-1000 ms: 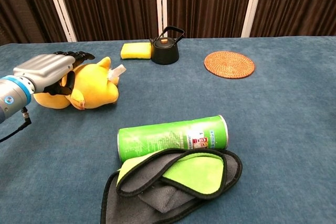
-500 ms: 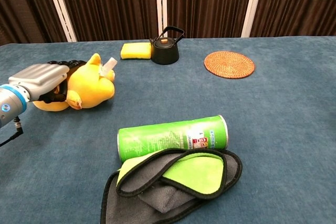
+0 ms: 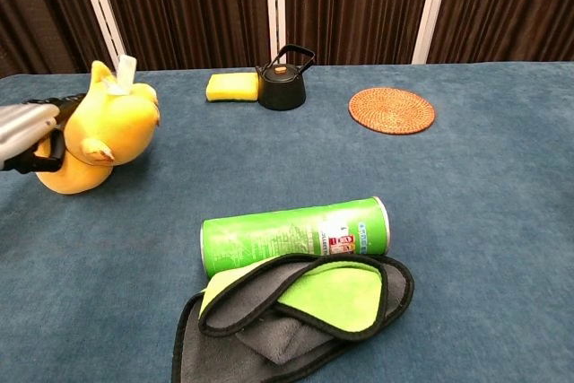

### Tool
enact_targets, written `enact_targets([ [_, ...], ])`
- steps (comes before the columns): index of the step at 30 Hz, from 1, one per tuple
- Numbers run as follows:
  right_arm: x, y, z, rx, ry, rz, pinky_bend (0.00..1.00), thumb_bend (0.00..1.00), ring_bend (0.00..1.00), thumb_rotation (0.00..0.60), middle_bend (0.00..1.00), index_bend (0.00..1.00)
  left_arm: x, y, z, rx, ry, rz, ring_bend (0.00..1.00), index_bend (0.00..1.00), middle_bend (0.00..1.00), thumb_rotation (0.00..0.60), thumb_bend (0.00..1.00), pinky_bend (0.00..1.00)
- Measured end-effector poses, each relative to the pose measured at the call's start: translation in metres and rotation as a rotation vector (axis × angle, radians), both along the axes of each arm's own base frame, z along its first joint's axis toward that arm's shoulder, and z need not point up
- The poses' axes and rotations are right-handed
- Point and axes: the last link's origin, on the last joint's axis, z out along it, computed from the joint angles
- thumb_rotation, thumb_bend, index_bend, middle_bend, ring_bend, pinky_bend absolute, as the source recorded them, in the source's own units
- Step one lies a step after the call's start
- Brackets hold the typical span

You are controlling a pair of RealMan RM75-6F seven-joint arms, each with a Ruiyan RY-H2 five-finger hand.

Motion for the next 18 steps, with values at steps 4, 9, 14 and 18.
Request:
enact_targets([
  [4,0.000,0.000,0.000,0.000,0.002,0.001,0.00,0.15,0.00,0.600,0.00,0.00,-0.001,-0.008,0.013,0.044,-0.031,-0.032,0.00,0.00,0.00,0.600,1.00,0.00],
  [9,0.000,0.001,-0.001,0.004,0.007,0.001,0.00,0.15,0.00,0.600,0.00,0.00,-0.004,-0.025,0.030,0.104,-0.071,-0.065,0.00,0.00,0.00,0.600,1.00,0.00],
  [14,0.001,0.001,-0.002,0.006,0.013,0.001,0.00,0.15,0.00,0.600,0.00,0.00,-0.011,-0.045,0.046,0.144,-0.100,-0.067,0.00,0.00,0.00,0.600,1.00,0.00],
  [18,0.001,0.001,-0.003,0.003,0.016,0.001,0.00,0.15,0.00,0.600,0.00,0.00,-0.015,-0.059,0.056,0.154,-0.110,-0.059,0.00,0.00,0.00,0.600,1.00,0.00],
])
